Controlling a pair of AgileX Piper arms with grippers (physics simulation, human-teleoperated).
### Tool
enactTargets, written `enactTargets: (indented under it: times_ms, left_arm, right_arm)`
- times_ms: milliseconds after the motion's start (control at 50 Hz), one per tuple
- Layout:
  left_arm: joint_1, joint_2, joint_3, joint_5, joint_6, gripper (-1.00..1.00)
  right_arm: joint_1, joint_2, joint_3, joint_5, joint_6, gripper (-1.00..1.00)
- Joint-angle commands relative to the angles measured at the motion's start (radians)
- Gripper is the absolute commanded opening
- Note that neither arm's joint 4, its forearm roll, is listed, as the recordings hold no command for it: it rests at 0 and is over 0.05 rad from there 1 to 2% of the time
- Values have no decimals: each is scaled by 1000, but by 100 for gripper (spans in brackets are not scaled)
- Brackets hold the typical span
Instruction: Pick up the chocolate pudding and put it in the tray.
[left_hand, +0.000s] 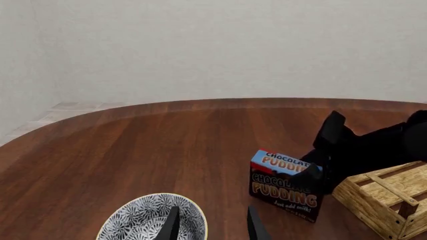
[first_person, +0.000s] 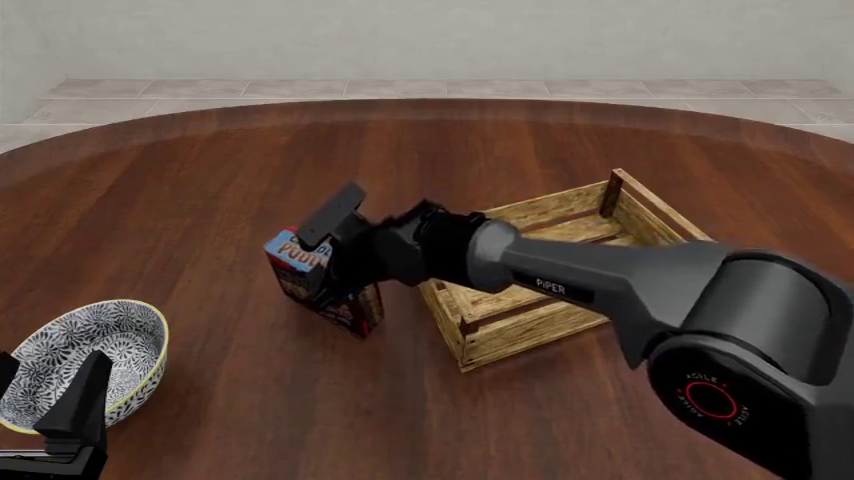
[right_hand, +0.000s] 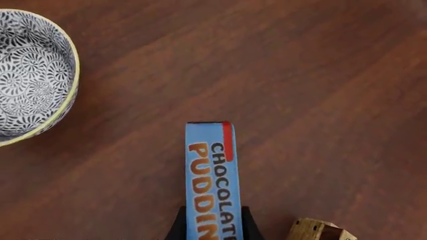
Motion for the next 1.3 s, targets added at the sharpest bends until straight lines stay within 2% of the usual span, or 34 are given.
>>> enactTargets:
  times_ms: [20, 260, 620, 860, 1300]
  left_arm:
    - [0, 0, 0, 0, 0, 100]
    - [0, 0, 0, 0, 0, 100]
    - [0, 0, 0, 0, 0, 100]
    - [0, 0, 0, 0, 0, 100]
    - [0, 0, 0, 0, 0, 100]
  right_arm:
    - [7, -40, -5, 16, 12, -100]
    - [-13, -159, -22, 70, -33, -100]
    - [-87, -325, -67, 180, -106, -100]
    - [-142, -424, 9, 178, -133, -100]
    - [-251, -558, 170, 124, -112, -100]
